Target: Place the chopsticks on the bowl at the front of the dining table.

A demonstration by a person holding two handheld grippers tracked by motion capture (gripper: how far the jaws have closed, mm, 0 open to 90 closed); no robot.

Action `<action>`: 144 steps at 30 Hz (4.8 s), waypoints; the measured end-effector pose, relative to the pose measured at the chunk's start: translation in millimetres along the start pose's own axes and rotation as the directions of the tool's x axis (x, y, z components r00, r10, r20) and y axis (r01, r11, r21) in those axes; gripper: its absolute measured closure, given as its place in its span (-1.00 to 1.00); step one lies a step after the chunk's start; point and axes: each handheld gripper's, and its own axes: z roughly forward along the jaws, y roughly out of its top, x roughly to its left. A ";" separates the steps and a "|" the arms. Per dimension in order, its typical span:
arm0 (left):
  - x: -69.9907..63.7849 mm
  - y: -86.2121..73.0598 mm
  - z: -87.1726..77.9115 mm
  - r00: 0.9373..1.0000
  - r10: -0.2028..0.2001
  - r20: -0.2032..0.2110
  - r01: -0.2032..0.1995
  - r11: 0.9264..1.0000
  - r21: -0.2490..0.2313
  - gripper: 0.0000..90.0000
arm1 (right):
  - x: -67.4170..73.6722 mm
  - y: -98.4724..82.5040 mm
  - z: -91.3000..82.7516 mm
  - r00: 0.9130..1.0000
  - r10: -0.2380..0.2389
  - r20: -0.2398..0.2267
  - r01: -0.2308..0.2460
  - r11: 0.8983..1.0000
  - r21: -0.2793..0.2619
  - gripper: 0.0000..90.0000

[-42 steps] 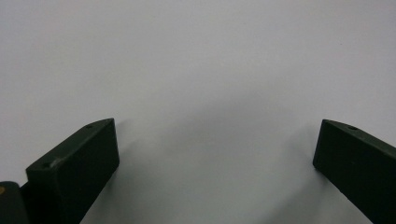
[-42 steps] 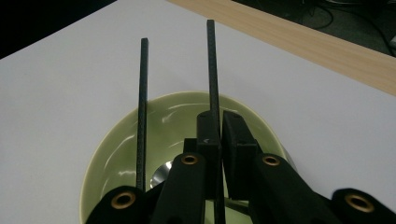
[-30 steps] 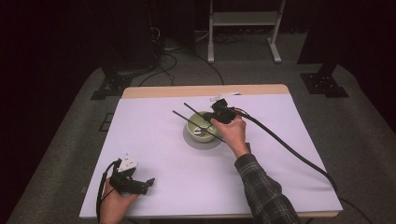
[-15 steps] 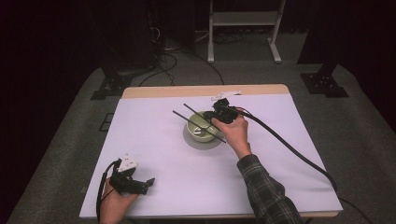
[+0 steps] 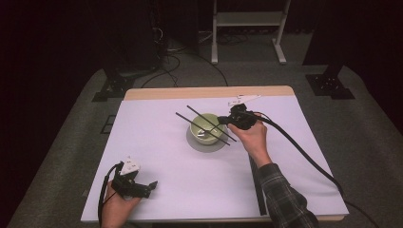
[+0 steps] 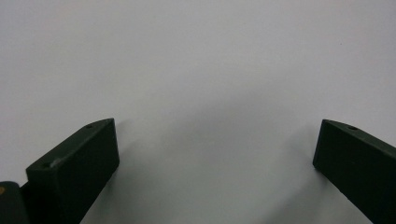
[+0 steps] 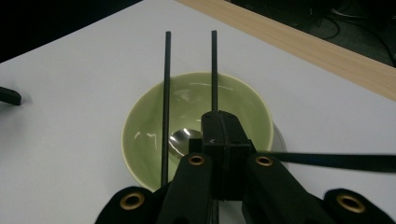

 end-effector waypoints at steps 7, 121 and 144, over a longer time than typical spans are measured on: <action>0.1 0.0 0.0 1.000 0.002 -0.001 -0.002 1.000 0.000 -1.00 | -4.7 -14.8 -20.8 1.000 -0.004 -0.009 0.004 1.000 -0.006 1.00; 0.2 0.3 -0.2 1.000 0.001 0.001 -0.001 1.000 0.003 -1.00 | 36.3 -39.7 -22.3 0.984 -0.103 -0.144 0.104 0.995 -0.003 0.93; 0.3 0.1 0.0 1.000 0.001 0.000 -0.001 1.000 0.001 -1.00 | 33.2 25.3 17.7 0.997 -0.076 -0.023 0.076 0.997 -0.014 -0.45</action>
